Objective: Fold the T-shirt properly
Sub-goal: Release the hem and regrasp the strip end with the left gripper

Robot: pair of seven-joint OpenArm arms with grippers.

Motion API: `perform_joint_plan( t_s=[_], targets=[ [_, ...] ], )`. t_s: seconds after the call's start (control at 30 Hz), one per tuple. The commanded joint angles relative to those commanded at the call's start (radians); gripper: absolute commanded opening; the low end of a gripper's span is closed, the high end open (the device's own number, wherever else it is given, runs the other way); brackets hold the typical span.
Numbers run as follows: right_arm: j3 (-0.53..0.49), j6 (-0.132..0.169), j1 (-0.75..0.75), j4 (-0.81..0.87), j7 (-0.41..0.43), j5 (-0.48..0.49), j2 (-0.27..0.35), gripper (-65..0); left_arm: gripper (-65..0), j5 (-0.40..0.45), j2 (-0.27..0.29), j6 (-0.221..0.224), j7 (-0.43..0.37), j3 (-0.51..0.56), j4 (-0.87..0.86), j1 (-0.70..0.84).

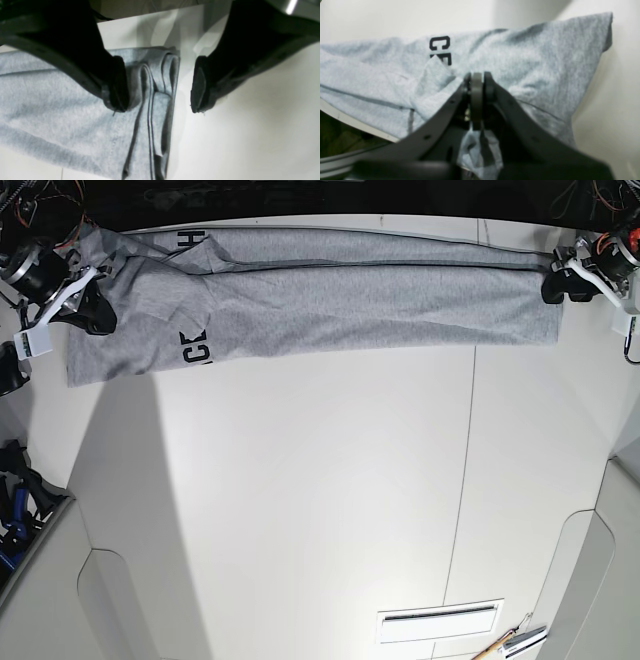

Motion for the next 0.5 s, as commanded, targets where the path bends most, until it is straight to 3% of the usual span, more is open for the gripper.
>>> perform_joint_plan(
  t_s=[0.23,0.4,0.43,0.5],
  targets=[
    [0.0,0.0,0.0,0.0,-0.052,0.05,0.0,-65.0,-22.9,0.062,0.0,0.0,-0.049,0.181,0.0,0.0],
    [0.0,0.0,0.0,0.0,-0.051,0.051,0.0,-65.0,-23.3,0.06,0.0,0.0,-0.048,0.198,0.0,0.0],
    [0.0,0.0,0.0,0.0,-0.051,0.051,0.0,-65.0,-25.5,0.055,0.0,0.0,-0.048,0.198,0.0,0.0],
    [0.0,0.0,0.0,0.0,-0.046,0.054,0.0,-65.0,-38.6,0.052,0.0,0.0,-0.061,0.198,0.0,-0.001]
  ],
)
